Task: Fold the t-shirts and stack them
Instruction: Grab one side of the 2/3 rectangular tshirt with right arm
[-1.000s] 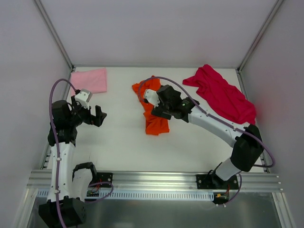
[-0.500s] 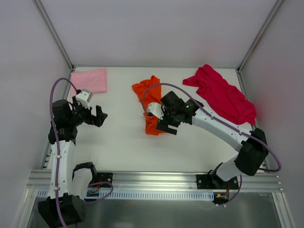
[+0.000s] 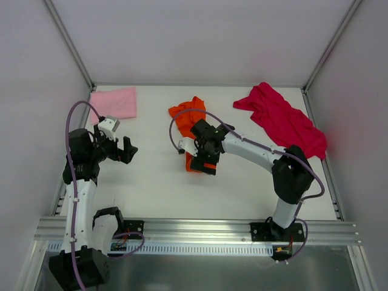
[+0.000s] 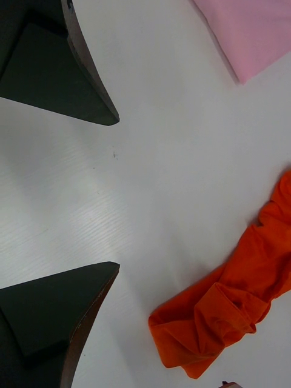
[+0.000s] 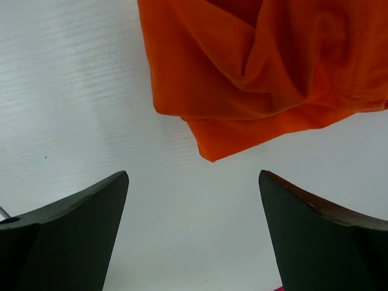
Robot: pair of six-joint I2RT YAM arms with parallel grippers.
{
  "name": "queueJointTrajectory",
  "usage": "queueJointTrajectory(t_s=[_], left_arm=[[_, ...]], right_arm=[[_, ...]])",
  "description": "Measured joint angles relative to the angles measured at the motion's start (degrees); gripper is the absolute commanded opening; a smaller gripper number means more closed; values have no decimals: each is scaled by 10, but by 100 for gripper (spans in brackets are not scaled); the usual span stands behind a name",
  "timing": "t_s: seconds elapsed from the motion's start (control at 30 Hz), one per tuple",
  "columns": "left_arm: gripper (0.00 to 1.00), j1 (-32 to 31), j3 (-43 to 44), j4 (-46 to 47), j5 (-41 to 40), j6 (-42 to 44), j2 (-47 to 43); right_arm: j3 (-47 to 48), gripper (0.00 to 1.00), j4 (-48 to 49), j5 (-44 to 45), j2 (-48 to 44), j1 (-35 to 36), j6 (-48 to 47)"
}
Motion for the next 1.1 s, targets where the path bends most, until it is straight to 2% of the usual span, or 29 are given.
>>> queueJointTrajectory(t_s=[0.33,0.8,1.1], left_arm=[[99,0,-3,0,0,6,0],[99,0,4,7,0,3,21],[99,0,9,21,0,-8,30]], right_arm=[[46,95,0,-18,48,0,-1],[61,95,18,-33,118,0,-2],[92,95,49,4,164,1,2]])
